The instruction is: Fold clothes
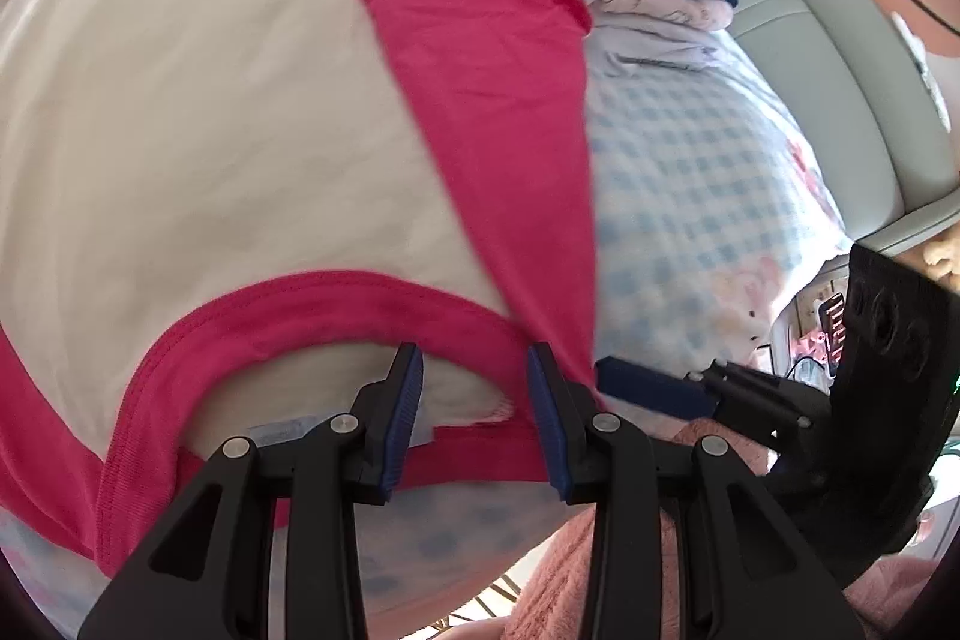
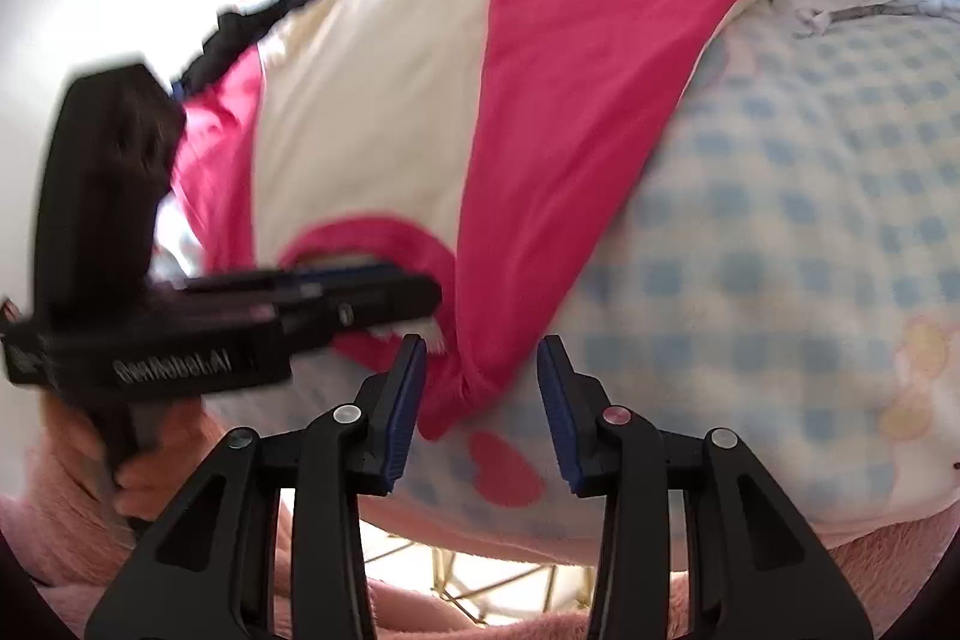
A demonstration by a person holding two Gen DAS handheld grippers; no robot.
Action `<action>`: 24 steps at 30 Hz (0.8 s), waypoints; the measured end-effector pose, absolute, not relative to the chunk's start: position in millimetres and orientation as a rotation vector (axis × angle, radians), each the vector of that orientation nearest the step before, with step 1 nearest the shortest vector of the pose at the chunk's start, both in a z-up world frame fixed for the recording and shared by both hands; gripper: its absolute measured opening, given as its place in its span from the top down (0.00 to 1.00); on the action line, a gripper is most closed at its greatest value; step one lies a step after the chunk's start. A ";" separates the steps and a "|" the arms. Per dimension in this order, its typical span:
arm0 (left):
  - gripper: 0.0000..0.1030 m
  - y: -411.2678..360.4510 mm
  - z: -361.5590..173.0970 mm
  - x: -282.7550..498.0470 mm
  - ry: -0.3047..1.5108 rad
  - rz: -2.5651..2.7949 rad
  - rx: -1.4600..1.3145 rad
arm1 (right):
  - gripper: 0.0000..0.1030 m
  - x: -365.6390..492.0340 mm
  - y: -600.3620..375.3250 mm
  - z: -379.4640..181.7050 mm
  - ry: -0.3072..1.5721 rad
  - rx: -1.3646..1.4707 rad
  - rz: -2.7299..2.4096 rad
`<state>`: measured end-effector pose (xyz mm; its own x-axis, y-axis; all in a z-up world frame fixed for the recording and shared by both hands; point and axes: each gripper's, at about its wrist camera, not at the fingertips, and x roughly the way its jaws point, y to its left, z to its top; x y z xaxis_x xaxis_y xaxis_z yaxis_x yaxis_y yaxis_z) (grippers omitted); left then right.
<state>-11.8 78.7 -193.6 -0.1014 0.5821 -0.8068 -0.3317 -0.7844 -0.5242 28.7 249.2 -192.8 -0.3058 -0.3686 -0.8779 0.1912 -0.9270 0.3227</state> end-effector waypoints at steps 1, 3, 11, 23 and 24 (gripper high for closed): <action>0.63 77.7 -196.2 -11.5 -0.279 1.938 -1.578 | 0.62 29.9 247.7 -199.2 -0.198 1.633 -2.281; 0.63 77.0 -199.4 -9.6 -0.270 1.936 -1.588 | 0.62 33.6 251.0 -207.9 -0.199 1.680 -2.290; 0.63 73.3 -187.8 -9.6 -0.318 1.962 -1.529 | 0.62 42.7 275.4 -180.5 -0.318 1.585 -2.271; 0.63 139.3 -156.2 -93.0 -0.198 1.987 -1.432 | 0.61 -80.4 377.8 -116.9 -0.378 1.432 -2.643; 0.63 145.9 -156.4 -103.4 -0.191 2.001 -1.437 | 0.61 -95.4 376.4 -116.9 -0.367 1.431 -2.655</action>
<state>-103.4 145.9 -156.4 -0.1804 0.5835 -0.7918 -0.4232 -0.7727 -0.4731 -95.4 376.4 -116.9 -0.5523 -0.2038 -0.8084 -0.0231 -0.9655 0.2592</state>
